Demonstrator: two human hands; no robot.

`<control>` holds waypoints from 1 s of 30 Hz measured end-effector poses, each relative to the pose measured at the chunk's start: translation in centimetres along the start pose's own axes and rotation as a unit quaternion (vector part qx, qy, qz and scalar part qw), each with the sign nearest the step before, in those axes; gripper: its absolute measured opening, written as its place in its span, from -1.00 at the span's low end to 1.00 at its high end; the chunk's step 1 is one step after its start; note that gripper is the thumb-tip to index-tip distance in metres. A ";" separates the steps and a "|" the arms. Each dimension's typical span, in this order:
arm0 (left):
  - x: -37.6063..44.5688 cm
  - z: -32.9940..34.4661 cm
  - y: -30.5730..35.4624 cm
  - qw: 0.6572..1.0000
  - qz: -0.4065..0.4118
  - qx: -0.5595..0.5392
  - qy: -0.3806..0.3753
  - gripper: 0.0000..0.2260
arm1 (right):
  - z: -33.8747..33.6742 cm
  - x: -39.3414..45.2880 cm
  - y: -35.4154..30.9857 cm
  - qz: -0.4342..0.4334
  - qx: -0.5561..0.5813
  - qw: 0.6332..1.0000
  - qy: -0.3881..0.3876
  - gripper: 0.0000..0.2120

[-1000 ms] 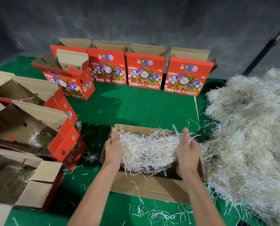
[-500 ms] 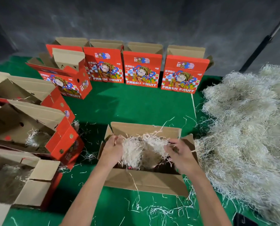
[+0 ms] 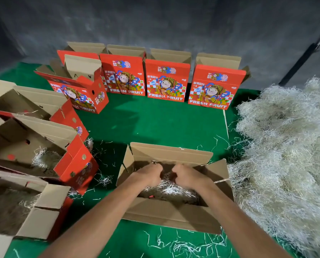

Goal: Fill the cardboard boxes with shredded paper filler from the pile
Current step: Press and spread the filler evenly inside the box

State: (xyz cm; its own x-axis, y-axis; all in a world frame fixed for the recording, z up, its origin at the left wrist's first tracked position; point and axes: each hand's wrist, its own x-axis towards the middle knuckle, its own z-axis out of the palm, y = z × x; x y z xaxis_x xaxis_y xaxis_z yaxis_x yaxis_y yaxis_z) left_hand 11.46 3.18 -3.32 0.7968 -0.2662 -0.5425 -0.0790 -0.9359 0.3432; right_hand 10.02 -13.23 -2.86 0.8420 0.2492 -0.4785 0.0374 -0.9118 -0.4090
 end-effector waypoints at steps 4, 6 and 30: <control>2.6 1.9 -0.6 0.995 -0.005 0.063 -0.072 -0.91 | 3.0 3.4 0.7 0.015 -0.059 0.990 -0.127 -0.81; 3.6 3.3 -1.6 0.993 -0.026 0.053 -0.102 -0.79 | 4.4 5.1 1.6 0.037 -0.076 0.980 -0.183 -0.69; 6.1 3.1 -3.5 0.936 0.031 0.346 -0.055 -0.57 | 3.8 3.9 4.5 -0.058 -0.305 0.945 -0.101 -0.69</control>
State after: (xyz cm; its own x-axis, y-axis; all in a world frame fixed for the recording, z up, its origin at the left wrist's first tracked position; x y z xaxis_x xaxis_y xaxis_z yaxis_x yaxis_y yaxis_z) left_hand 14.70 4.15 -10.20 0.7141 -0.3104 -0.6274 -0.5218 -0.8335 -0.1815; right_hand 11.41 -15.12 -9.46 0.6957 0.3594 -0.6220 0.4774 -0.8783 0.0265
